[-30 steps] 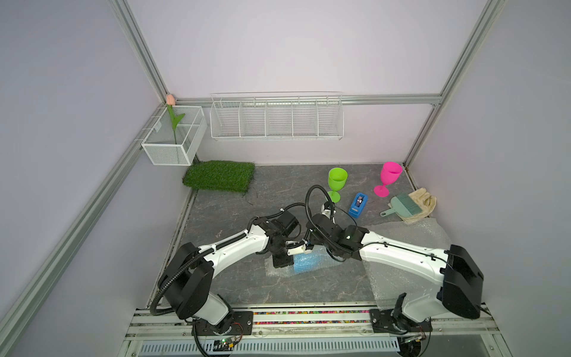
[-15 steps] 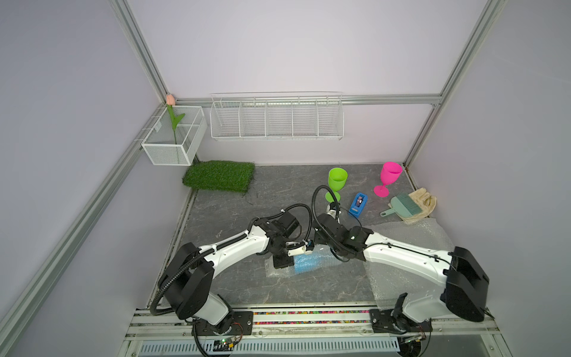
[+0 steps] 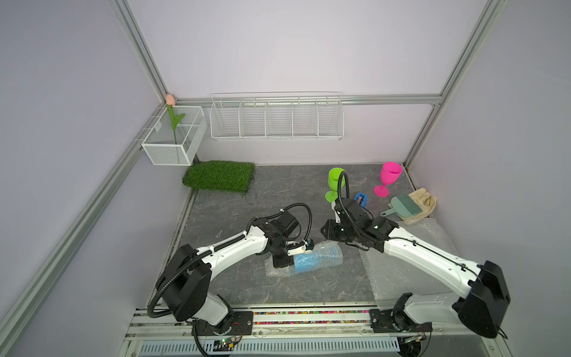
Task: Wrap wine glasses in bubble wrap
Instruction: Stick the tape on the bubble wrap.
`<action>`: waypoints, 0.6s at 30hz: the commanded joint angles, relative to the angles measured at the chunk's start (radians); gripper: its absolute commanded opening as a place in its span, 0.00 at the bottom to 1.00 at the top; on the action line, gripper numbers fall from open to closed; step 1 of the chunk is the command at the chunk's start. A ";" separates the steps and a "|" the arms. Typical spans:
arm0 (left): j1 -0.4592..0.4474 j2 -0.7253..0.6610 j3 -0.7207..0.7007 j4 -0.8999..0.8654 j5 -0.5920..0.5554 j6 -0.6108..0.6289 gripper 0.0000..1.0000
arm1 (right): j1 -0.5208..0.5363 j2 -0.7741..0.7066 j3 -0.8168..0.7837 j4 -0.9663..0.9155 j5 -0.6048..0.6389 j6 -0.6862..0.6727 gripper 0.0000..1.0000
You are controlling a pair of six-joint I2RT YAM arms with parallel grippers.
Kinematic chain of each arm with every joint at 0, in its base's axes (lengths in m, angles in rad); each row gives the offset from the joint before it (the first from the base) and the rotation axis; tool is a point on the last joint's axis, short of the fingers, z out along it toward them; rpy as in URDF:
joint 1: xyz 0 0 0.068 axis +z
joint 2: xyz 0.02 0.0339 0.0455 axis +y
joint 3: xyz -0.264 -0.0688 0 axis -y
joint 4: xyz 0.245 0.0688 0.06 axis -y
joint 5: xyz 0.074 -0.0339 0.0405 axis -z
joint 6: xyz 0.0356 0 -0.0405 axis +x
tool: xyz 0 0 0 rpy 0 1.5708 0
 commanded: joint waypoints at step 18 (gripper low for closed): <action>-0.004 0.001 0.018 -0.013 -0.004 0.028 0.00 | -0.015 -0.047 -0.122 -0.033 -0.232 -0.031 0.18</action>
